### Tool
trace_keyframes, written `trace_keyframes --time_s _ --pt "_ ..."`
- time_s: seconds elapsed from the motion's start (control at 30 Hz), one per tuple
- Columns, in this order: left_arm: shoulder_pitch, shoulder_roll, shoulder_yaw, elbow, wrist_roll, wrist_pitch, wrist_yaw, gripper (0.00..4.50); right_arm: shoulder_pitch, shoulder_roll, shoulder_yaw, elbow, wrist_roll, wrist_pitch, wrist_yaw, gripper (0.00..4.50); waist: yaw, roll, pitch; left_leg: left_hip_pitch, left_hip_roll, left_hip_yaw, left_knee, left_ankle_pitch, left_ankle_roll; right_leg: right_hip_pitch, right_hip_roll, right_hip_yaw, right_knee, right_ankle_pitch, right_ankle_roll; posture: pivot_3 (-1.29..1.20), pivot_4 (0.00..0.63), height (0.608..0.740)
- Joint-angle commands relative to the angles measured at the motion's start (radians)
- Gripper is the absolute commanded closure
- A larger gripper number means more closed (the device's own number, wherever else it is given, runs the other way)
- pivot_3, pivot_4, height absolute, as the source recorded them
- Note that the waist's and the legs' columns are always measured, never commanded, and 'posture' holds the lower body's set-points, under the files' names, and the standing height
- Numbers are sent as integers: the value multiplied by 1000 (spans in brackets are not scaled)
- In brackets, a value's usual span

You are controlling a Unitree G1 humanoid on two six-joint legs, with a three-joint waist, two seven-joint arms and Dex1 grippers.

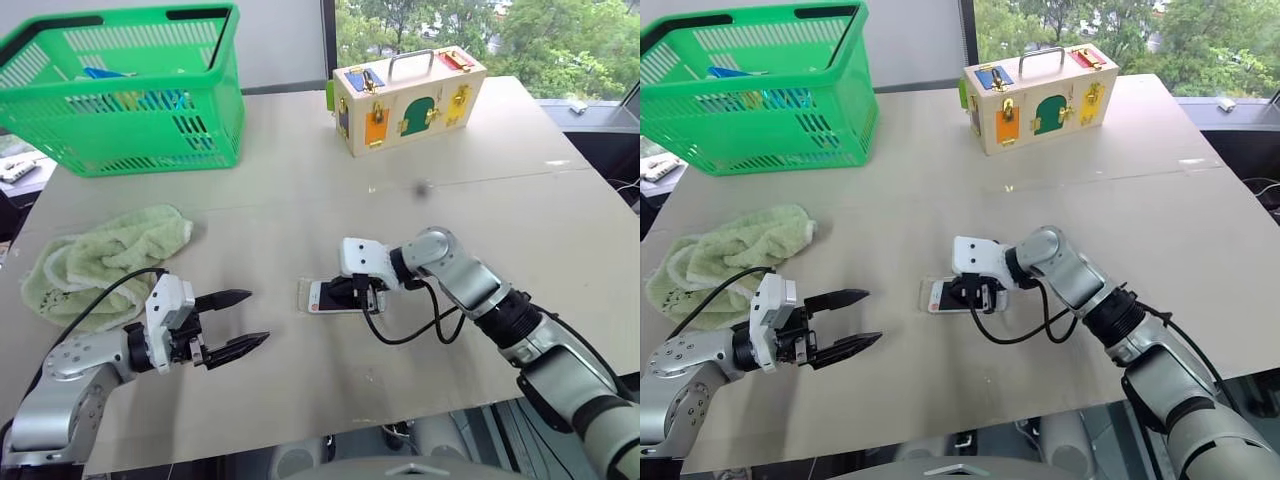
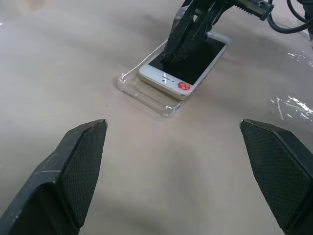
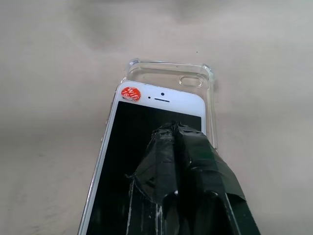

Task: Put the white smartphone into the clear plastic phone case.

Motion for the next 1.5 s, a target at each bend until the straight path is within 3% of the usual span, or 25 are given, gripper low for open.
trace_keyframes --time_s 0.03,0.2,0.33,0.43,0.7,0.8,1.1,1.5 --pt "-6 7 15 -39 -14 -4 2 0 54 5 117 151 -105 1 9 4452 -1 1 -2 4 1 1 0 0 0 3 0 1 0 0 0 0 150 740" --pt "-28 11 9 -34 -12 5 1 0 61 21 130 232 -169 -49 -4 4452 0 7 -18 10 3 0 -1 -3 -4 7 1 0 0 0 0 0 150 740" --pt "-36 10 6 -35 -10 8 2 0 51 44 71 298 -194 -88 -90 4452 0 9 -22 18 4 0 -1 -3 -6 12 1 0 0 0 0 0 150 740" --pt "-36 9 6 -36 -10 9 2 0 48 94 -87 213 -31 -7 -67 4452 5 9 -22 19 5 0 -2 -3 -6 13 0 0 0 -1 0 0 150 740" --pt "-44 6 -4 -39 -9 17 9 0 55 78 -228 -32 188 146 48 4452 3 8 -18 2 3 0 -2 -1 -3 0 2 1 -2 1 -2 0 150 740" --pt "-46 7 -5 -39 -9 21 9 0 61 41 -218 -136 255 224 116 4452 -1 7 -18 -9 3 0 -2 -2 -4 -10 4 1 -3 3 -4 0 150 740" --pt "-45 8 -4 -46 -11 28 10 0 62 -81 -63 -244 248 280 228 4452 2 4 -8 -9 2 -2 -1 -3 -5 -10 6 0 -5 -1 -4 0 150 740" --pt "-38 13 3 -51 -12 32 8 0 49 -95 14 -201 138 212 183 4452 2 4 -6 -9 4 -2 0 -3 -6 -10 9 0 -3 1 -1 0 150 740"
